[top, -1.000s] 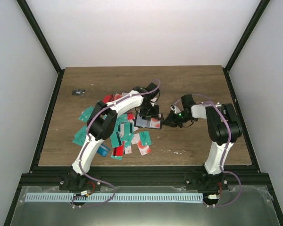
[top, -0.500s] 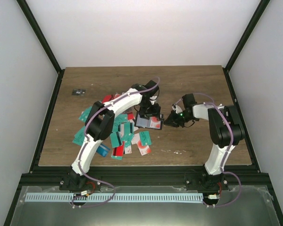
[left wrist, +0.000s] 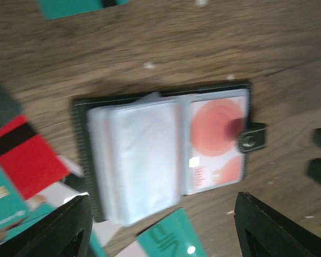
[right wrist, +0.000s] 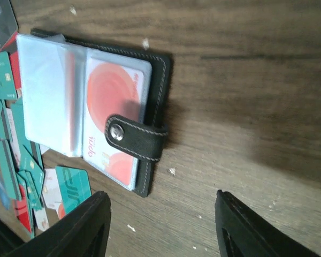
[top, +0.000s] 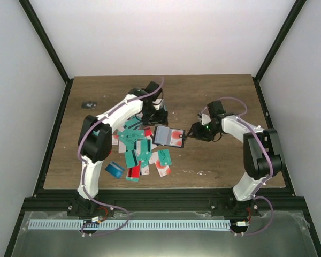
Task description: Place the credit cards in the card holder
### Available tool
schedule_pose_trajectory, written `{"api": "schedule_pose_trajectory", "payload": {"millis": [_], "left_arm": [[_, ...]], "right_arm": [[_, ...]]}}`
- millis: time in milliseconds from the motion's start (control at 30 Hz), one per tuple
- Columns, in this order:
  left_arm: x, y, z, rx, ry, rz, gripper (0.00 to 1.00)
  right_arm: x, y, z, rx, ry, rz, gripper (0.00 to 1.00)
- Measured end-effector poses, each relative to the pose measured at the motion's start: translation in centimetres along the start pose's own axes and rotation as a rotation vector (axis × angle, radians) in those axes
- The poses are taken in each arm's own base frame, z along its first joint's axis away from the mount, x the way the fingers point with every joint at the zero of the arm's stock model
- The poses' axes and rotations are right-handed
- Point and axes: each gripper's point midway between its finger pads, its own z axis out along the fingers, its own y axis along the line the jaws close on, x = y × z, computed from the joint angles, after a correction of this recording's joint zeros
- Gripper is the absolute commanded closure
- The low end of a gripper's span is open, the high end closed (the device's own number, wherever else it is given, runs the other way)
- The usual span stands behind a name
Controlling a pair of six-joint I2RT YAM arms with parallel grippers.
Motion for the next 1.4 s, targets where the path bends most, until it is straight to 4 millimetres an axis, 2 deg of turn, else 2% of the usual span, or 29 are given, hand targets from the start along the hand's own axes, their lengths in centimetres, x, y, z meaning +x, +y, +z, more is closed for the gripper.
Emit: {"api": "schedule_pose_trajectory", "payload": {"millis": [100,267,400,667,933,1100,1400], "left_arm": [[0.3,2.6,0.0,-0.047,-0.002,-0.019,0.27],[1.0,6.9,1.0,-0.103,0.024,-0.064,0.28],[1.3,8.7,1.3,-0.113,0.036,-0.086,0.28],[1.0,8.7,1.8,-0.086,0.025,-0.072,0.28],[1.0,8.8,1.8,-0.076,0.026,-0.058,0.29],[1.0,8.5,1.8,-0.060,0.029,-0.053,0.30],[0.9,8.4,2.0,-0.050,0.032,-0.051,0.31]], "right_arm": [[-1.0,0.7,-0.8,0.079,-0.021,-0.054,0.37],[-2.1,3.6,-1.2,0.185,-0.042,-0.168,0.33],[-2.8,5.1,-0.4,0.271,-0.036,-0.228,0.33],[-2.9,5.2,2.4,0.431,0.034,-0.278,0.33],[-2.0,4.3,4.4,0.529,0.101,-0.309,0.35],[-1.8,3.6,4.4,0.566,0.111,-0.311,0.38],[-2.3,3.0,4.1,0.608,0.096,-0.328,0.52]]}}
